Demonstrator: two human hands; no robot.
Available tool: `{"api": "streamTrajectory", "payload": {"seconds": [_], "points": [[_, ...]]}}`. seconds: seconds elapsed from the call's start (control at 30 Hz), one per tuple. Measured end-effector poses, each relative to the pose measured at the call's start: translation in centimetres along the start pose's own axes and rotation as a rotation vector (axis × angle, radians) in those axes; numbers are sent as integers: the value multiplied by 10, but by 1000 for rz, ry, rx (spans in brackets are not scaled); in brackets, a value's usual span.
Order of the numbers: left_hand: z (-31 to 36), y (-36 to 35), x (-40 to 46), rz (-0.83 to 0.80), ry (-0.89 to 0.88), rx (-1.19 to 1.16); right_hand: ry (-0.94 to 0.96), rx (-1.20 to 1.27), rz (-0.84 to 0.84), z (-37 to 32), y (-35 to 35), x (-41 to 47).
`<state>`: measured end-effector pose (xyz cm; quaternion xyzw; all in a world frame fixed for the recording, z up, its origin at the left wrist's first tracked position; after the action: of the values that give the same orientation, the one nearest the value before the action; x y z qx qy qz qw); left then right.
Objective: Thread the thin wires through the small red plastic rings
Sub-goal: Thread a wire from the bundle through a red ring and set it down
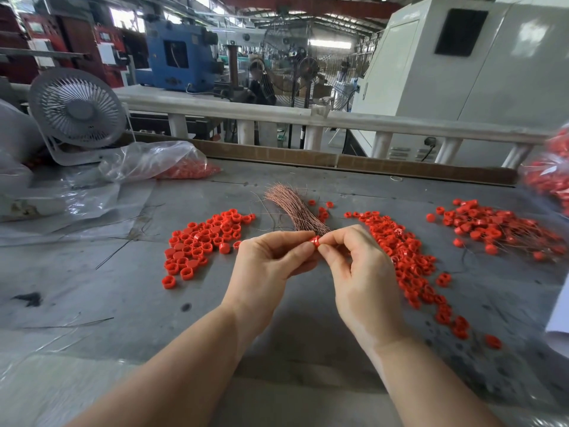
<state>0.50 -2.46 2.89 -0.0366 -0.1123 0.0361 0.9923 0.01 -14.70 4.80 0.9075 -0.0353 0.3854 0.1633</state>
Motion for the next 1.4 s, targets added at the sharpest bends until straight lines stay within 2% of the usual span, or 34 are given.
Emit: {"api": "streamTrajectory", "payload": {"seconds": [0.47,0.87,1.4], "points": [[10,0,-5,55,-97,99,45,-35,10,-6,-1,-1],[5,-3,-3,-34,-25,13,-114,151,44,4,1,1],[7,0,-6,37,-69,66,-84,97,2,-2,-1,2]]}}
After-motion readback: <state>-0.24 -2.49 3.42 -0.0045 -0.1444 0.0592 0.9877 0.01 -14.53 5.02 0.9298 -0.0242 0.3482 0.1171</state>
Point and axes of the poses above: each hand's wrist, its own x-axis towards the middle knuckle, its own y-axis out of the back of the hand, z = x × y, the point moved 4 cm from there along x, towards the middle knuckle, and after that the axes turned 14 degrees about x, right-handed, at the moved point
